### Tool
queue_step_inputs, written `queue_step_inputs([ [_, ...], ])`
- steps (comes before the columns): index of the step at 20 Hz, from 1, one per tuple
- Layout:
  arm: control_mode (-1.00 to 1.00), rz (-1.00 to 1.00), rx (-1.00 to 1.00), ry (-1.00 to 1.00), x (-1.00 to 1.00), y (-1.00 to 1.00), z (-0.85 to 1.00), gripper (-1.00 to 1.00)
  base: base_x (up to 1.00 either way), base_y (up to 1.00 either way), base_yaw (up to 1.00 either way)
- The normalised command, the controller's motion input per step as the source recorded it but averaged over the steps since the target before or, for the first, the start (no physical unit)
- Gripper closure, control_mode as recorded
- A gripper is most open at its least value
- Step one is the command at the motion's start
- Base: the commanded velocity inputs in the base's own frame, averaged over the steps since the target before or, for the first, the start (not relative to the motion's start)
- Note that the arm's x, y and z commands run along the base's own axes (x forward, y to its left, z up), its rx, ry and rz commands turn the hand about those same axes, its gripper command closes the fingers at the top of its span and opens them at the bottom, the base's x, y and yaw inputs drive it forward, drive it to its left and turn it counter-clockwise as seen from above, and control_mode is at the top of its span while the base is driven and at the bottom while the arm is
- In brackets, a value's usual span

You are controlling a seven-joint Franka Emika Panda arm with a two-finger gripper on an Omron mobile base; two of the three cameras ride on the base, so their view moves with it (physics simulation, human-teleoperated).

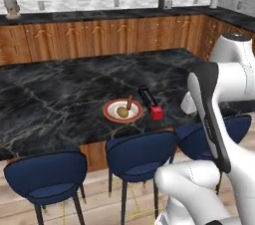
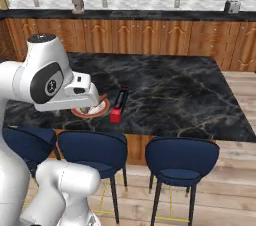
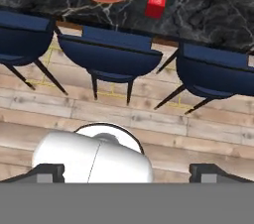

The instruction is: Retrieve the tupperware and aluminum foil from the cabinet and place them on the dining counter near the plate with hot dog and potato to prepare for storing leftovers.

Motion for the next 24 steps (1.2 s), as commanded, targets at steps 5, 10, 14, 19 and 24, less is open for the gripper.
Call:
queue_step_inputs([
  [5, 1.0, 0.0, 0.0, 0.0, 0.0, 0.0, 0.0, -1.0, 0.03, 0.98, 0.08],
  [10, 1.0, 0.0, 0.0, 0.0, 0.0, 0.0, 0.0, -1.0, 0.32, 1.0, 0.22],
  [14, 1.0, 0.0, 0.0, 0.0, 0.0, 0.0, 0.0, -1.0, 0.42, 1.0, 0.27],
  [19, 1.0, 0.0, 0.0, 0.0, 0.0, 0.0, 0.0, -1.0, 0.46, 1.0, 0.29],
  [24, 1.0, 0.0, 0.0, 0.0, 0.0, 0.0, 0.0, -1.0, 0.4, 1.0, 0.33],
])
